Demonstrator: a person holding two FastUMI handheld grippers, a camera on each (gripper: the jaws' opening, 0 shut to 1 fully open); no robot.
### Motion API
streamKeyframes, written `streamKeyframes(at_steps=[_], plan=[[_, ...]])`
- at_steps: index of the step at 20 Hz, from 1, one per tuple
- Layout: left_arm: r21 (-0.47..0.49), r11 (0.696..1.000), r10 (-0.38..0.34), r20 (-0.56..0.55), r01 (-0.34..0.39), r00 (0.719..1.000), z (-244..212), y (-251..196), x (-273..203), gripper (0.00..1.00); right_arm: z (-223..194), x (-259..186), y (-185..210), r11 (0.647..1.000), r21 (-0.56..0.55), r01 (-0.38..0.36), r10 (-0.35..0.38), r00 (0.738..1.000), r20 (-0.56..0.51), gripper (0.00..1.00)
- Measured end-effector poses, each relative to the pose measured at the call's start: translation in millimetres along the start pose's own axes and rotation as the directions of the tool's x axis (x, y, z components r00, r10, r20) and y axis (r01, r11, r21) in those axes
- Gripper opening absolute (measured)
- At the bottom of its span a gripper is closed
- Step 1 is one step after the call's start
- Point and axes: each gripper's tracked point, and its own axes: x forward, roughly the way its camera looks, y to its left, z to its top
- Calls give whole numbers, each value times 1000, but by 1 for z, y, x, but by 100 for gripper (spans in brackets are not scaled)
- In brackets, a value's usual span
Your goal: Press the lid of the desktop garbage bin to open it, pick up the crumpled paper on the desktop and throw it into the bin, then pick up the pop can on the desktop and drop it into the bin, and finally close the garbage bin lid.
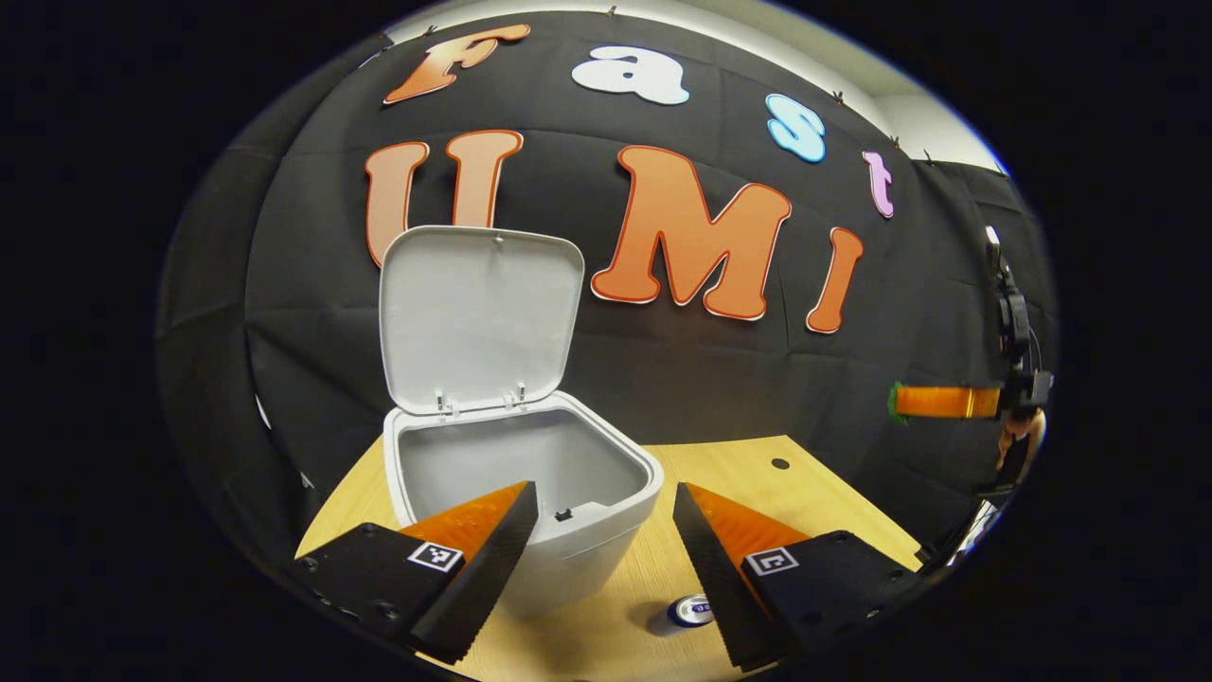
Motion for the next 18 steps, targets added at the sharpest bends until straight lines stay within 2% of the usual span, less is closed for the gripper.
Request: streamKeyframes(at_steps=[4,8,10,14,18], plan=[[-19,1000,9,9,-9,1000,1,16,-8,92,46,23,63,991,-69,-115,119,990,68,5],[-49,998,43,13,-42,999,3,40,-19,92,67,44,135,963,-109,-247,257,963,84,4],[-49,997,63,14,-62,998,3,52,-27,93,66,58,167,946,-135,-294,305,950,66,4],[-39,995,95,8,-95,995,-2,75,-38,93,42,85,211,919,-179,-351,354,935,-15,4],[-37,992,125,2,-125,992,-5,96,-47,92,10,110,235,909,-199,-367,356,930,-90,4]])
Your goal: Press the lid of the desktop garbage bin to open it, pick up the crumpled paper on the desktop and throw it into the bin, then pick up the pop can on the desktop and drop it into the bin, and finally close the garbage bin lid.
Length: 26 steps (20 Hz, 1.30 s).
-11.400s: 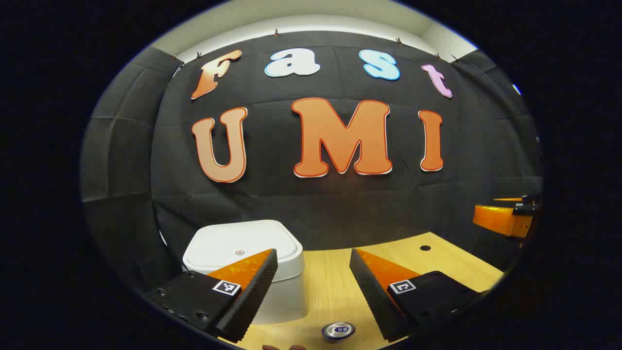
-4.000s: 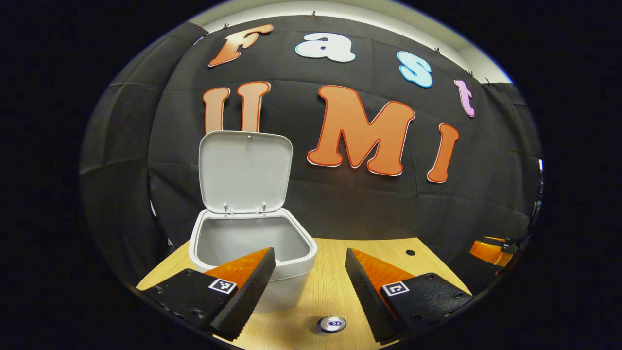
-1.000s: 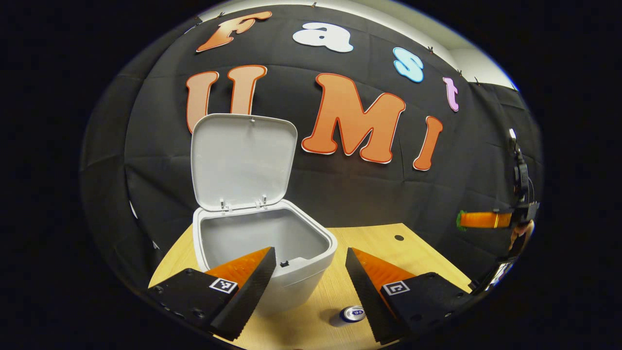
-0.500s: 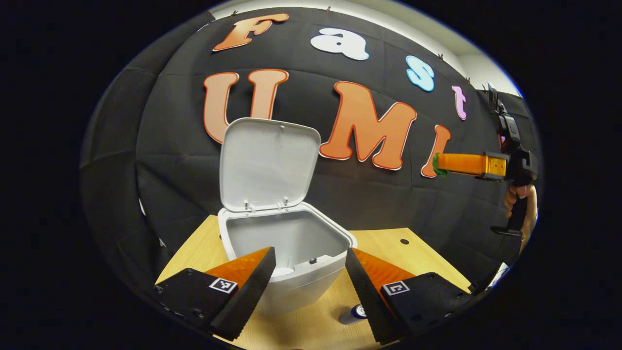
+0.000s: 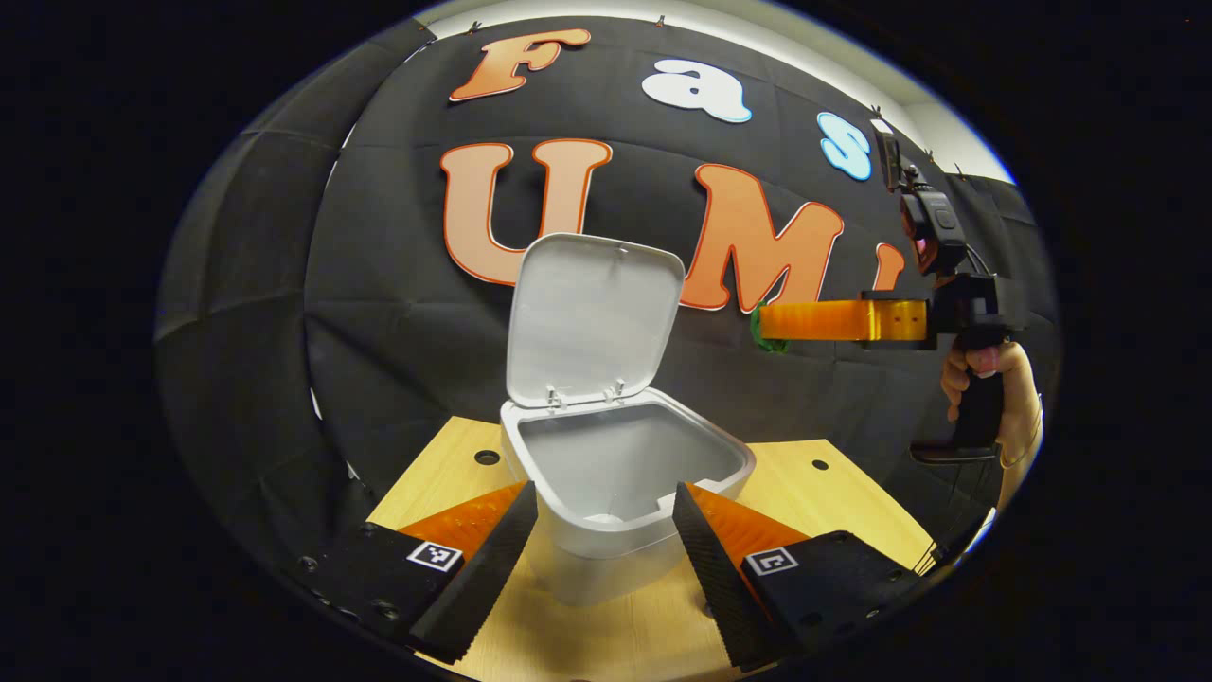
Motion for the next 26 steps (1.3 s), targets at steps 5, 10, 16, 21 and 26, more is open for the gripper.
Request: streamKeyframes(at_steps=[5,10,16,21,26], plan=[[-5,999,38,2,-38,999,-2,22,-10,92,-5,41,20,1000,9,-1,2,1000,-21,10],[-10,998,61,4,-61,998,-3,30,-15,92,-12,54,18,999,-5,31,-32,999,-31,79],[-6,999,45,10,-45,999,-1,16,-14,92,3,35,8,999,3,33,-33,999,29,95],[24,1000,13,11,-13,1000,0,-12,-9,92,6,5,-19,997,29,73,-75,995,69,95],[58,998,8,26,-9,1000,4,-35,-2,92,9,-37,-62,985,33,172,-175,976,134,100]])
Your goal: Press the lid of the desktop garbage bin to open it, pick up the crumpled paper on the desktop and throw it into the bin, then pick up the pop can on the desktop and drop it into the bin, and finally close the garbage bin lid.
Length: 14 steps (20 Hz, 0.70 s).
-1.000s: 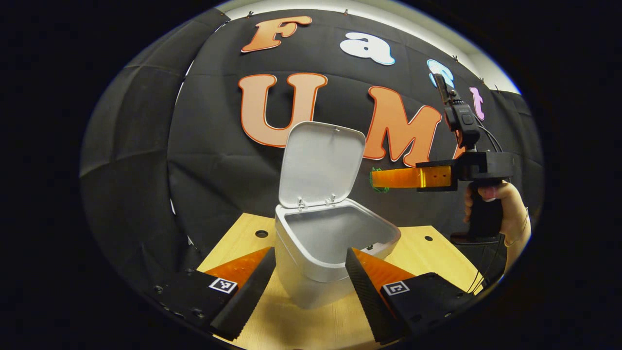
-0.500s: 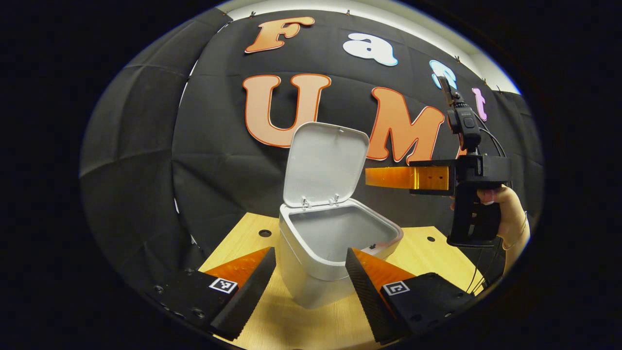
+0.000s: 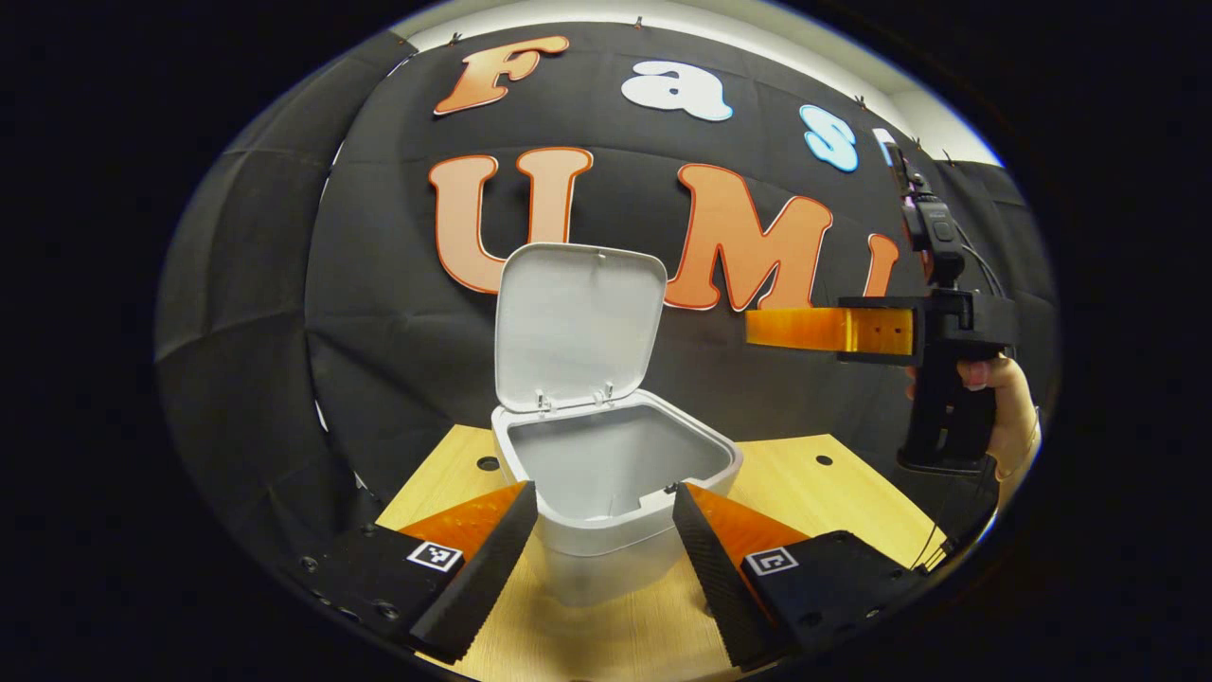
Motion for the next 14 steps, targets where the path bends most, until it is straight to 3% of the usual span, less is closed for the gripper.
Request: streamKeyframes(at_steps=[8,14], plan=[[28,994,-101,-29,102,994,-15,-70,13,92,-11,-68,-90,979,16,205,-206,977,59,95],[38,981,-186,-58,189,981,-40,-124,24,92,-33,-125,-158,917,35,398,-399,910,115,95]])
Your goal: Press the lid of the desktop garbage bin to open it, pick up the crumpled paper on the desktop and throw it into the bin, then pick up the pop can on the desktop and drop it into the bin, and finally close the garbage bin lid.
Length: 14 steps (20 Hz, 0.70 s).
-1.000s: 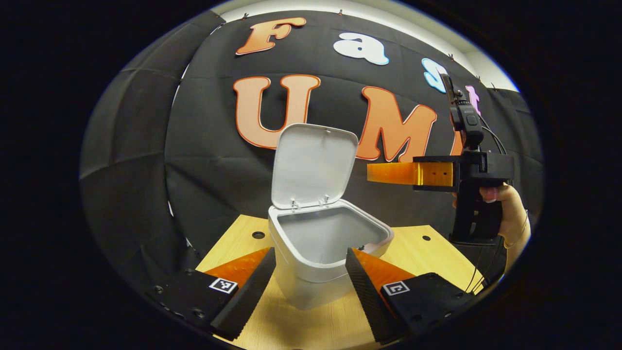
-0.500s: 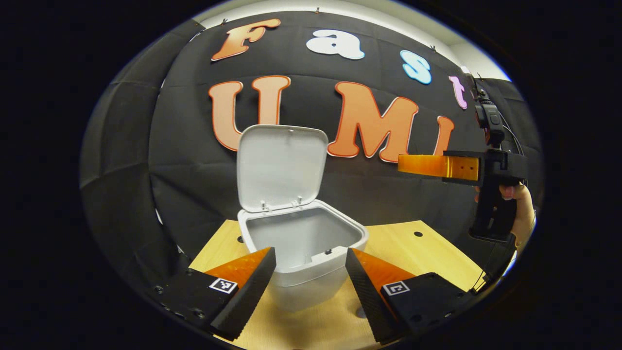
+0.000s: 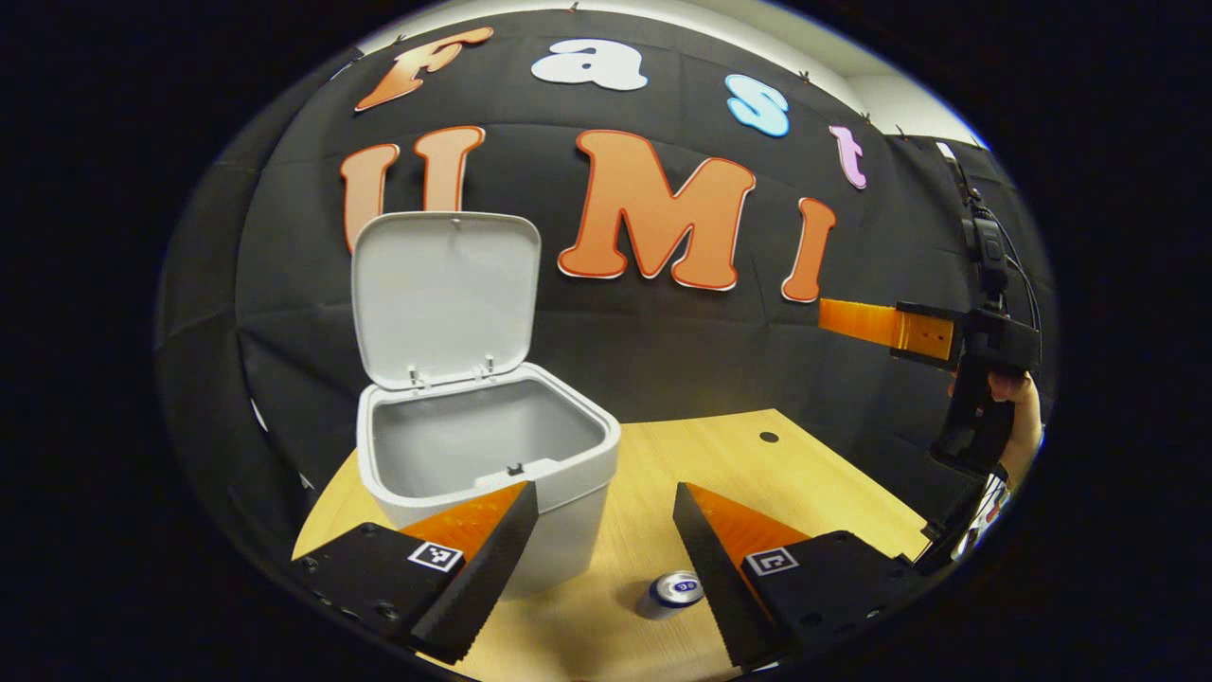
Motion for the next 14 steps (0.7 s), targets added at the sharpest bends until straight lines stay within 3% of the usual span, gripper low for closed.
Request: streamKeyframes(at_steps=[3,4,7,11,14], plan=[[-5,997,-72,-6,72,997,-22,-28,13,92,-20,-15,-30,998,25,63,-62,998,-22,95],[-5,996,-94,-13,94,995,-30,-37,16,92,-27,-18,-38,996,33,79,-78,996,-38,100],[6,990,-144,-54,144,988,-66,-55,30,92,-46,-28,-64,990,20,141,-139,988,-60,95],[-19,981,-195,-134,194,972,-115,-72,50,93,-60,-42,-89,979,13,205,-204,976,-80,95],[-15,981,-191,-229,193,955,-157,-73,63,93,-69,-48,-100,973,27,231,-227,968,-105,95]])
